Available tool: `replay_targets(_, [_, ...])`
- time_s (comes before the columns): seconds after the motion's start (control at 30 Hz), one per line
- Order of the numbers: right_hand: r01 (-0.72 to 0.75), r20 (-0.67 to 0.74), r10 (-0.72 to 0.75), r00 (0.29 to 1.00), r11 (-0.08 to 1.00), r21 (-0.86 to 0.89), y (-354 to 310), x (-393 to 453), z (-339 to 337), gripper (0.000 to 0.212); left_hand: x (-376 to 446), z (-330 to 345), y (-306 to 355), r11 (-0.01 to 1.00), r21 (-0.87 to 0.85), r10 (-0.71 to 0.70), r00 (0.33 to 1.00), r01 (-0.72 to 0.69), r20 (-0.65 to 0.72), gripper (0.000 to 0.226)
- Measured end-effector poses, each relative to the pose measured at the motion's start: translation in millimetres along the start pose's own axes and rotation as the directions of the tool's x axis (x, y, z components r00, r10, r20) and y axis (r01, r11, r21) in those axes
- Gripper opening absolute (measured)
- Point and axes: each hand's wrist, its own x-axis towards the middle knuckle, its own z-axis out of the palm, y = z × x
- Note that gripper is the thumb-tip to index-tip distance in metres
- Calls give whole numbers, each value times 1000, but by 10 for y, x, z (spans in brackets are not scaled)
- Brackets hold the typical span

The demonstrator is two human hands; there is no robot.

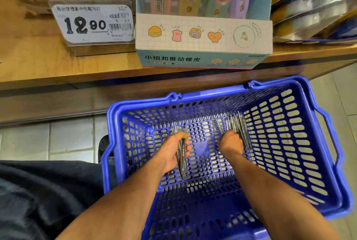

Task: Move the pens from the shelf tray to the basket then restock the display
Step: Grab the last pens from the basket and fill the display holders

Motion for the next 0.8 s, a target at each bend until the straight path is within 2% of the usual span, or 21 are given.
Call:
replay_targets(0.07, [25, 24, -23, 999, 997, -75, 22, -14, -9, 27, -3, -5, -10, 1000, 15, -2, 1000, 2, -28, 12])
replay_targets(0.13, [55, 36, -53, 998, 996, -69, 35, -34, -32, 23, 13, -13, -17, 1000, 21, 8, 999, -7, -42, 11])
replay_targets(0.2, [98, 105, -109, 988, 989, 108, 12, -86, -95, 16, 17, -20, -12, 1000, 24, 20, 999, -19, -50, 13])
replay_targets(0.3, [177, 259, -328, 908, 863, 473, -53, -284, -226, 8, 22, -25, -21, 999, 48, 21, 997, -17, -80, 28])
replay_targets(0.37, [219, 315, -472, 823, 777, 590, -123, -480, -305, 8, 29, -22, -33, 998, 49, 36, 994, -31, -106, 51])
replay_targets(0.43, [206, 352, -578, 736, 687, 697, -214, -655, -328, 10, 21, -20, -43, 998, 42, 48, 993, -44, -109, 90])
replay_targets(0.5, [217, 339, -632, 697, 637, 739, -300, -762, -298, 14, -11, 1, -31, 998, 34, 60, 997, -58, -55, 119])
replay_targets(0.53, [235, 320, -636, 702, 631, 740, -342, -792, -283, 15, -14, 12, -27, 997, 34, 66, 997, -64, -39, 122])
replay_targets(0.6, [260, 267, -625, 733, 622, 739, -406, -805, -254, 18, 10, 7, -31, 998, 21, 63, 997, -62, -45, 112])
replay_targets(0.67, [258, 260, -629, 733, 610, 749, -415, -781, -245, 20, 12, -1, -25, 998, 21, 58, 995, -56, -86, 92])
replay_targets(0.77, [188, 373, -691, 619, 592, 784, -364, -661, -270, 17, 8, 6, -27, 1000, 11, 23, 992, -22, -126, 68])
replay_targets(0.8, [180, 391, -678, 623, 610, 772, -348, -586, -268, 16, 12, -1, -24, 1000, 23, 20, 989, -17, -146, 50])
